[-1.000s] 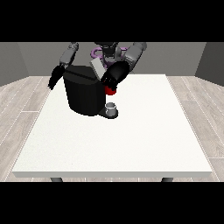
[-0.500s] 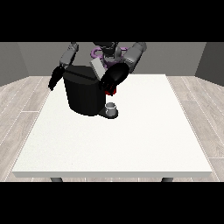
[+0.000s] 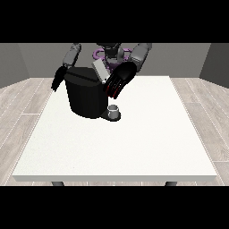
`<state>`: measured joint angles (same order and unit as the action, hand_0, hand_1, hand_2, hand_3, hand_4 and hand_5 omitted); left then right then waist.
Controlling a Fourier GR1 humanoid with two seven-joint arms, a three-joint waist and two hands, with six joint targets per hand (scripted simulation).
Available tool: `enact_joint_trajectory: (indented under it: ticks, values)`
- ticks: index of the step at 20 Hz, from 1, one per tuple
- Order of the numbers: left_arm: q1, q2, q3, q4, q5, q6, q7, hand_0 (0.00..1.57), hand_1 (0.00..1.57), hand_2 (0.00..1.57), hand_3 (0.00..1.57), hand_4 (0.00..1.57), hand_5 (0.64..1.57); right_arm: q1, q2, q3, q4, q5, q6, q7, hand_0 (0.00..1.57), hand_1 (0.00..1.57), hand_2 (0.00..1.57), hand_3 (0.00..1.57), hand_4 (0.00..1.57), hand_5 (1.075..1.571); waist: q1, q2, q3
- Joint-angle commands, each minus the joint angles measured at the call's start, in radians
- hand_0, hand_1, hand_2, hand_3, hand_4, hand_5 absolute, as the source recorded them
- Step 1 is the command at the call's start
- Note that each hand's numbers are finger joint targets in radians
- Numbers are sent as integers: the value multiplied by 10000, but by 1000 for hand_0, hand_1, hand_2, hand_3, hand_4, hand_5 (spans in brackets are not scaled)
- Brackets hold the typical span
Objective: Insert the coffee pod into the coffee machine and close the lid
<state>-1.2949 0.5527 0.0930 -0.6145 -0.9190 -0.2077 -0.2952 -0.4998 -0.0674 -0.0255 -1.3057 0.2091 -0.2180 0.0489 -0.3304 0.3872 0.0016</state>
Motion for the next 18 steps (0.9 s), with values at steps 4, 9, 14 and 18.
enact_joint_trajectory:
  ticks: [4, 9, 14, 18]
  values:
    - [932, -320, 54, -18, 3, 295, 153, 0, 0, 0, 151, 0, 1571, 988, 59, -157, 376, -195, 57, -512, 0, 0, 0, 0, 0, 1571, 696, -982, -13]
    - [2245, -1594, -297, -221, 191, 6, 113, 0, 0, 0, 0, 0, 1571, 1852, -55, -397, 857, -420, 255, -646, 0, 0, 0, 0, 0, 1571, 1526, -2467, -13]
    - [2821, -2943, 1378, -246, 2298, 39, -95, 0, 0, 151, 0, 0, 1571, 2272, 81, -409, 758, -548, 250, -391, 0, 0, 0, 0, 0, 1571, 1990, -3542, -40]
    - [4461, -4203, 2546, -52, 3877, 73, -416, 0, 0, 0, 0, 467, 1571, 3300, 81, -579, 724, -941, 559, -812, 0, 0, 0, 0, 0, 1571, 2723, -4925, -43]
